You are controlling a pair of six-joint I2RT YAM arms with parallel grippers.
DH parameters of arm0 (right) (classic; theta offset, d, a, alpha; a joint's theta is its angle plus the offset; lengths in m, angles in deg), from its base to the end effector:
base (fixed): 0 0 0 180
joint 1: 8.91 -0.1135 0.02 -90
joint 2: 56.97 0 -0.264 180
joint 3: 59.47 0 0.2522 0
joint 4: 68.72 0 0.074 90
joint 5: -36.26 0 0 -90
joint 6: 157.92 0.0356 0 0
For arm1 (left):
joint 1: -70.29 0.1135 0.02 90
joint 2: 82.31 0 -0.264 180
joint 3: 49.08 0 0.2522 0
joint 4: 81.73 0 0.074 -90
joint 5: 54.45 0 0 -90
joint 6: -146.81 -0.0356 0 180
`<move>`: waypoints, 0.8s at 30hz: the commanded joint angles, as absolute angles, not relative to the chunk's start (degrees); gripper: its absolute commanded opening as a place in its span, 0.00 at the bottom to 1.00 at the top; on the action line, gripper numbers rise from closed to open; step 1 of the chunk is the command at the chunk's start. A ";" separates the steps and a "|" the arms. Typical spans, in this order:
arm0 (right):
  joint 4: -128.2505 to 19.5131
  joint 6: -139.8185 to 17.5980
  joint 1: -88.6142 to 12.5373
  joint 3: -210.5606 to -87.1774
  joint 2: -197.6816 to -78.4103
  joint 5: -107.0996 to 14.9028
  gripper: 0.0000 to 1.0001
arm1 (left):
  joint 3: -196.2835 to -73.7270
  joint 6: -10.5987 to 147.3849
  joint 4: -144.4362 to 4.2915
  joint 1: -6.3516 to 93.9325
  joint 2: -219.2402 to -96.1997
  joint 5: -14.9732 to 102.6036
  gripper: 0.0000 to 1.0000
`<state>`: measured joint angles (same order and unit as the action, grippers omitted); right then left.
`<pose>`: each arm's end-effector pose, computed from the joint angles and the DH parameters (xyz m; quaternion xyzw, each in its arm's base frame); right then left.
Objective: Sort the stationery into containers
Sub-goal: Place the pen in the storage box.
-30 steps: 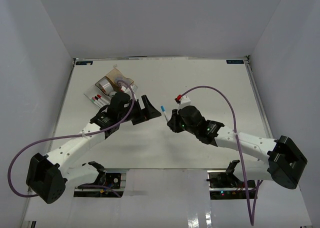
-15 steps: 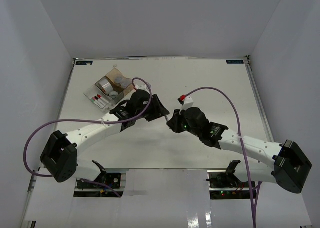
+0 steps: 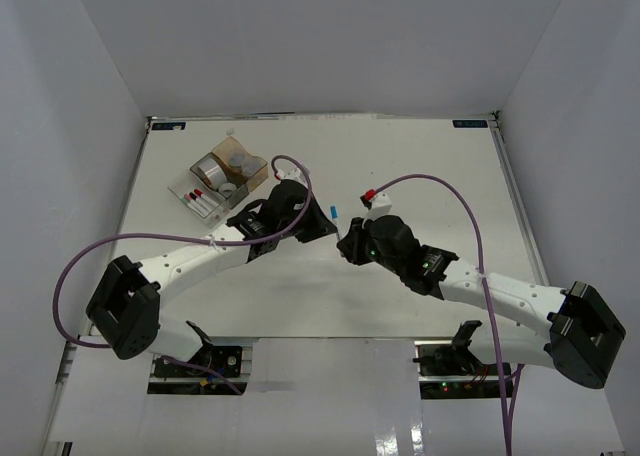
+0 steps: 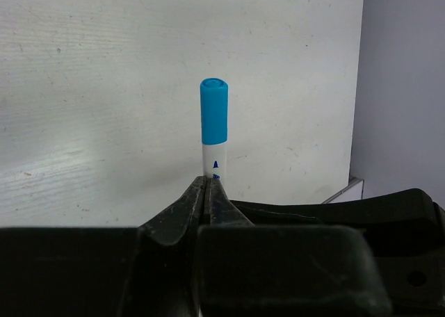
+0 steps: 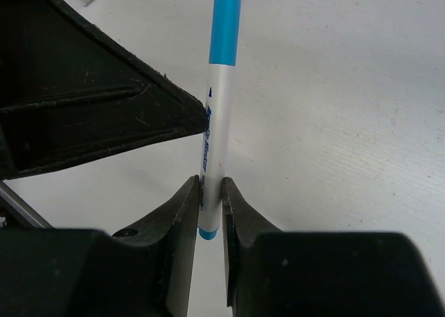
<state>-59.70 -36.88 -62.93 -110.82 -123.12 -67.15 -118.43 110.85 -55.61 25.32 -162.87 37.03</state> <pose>0.1574 0.2027 0.2467 -0.1033 0.8281 0.2944 0.4657 0.2195 -0.2206 0.2584 -0.0651 0.8938 -0.3448 0.2793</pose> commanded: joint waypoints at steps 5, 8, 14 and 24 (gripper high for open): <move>-63.49 -36.55 -63.32 -110.15 -121.39 -67.19 0.22 | -120.23 110.60 -56.81 24.67 -162.38 36.43 0.39; -63.49 -36.46 -63.32 -110.06 -121.39 -67.19 0.22 | -120.14 110.69 -57.07 24.67 -162.21 36.43 0.58; -63.58 -36.37 -63.32 -110.06 -121.04 -66.92 0.21 | -120.32 110.69 -57.16 24.67 -163.34 36.52 0.59; -64.10 -36.55 -63.32 -109.45 -120.25 -66.83 0.22 | -121.72 110.95 -58.21 24.67 -165.28 37.75 0.31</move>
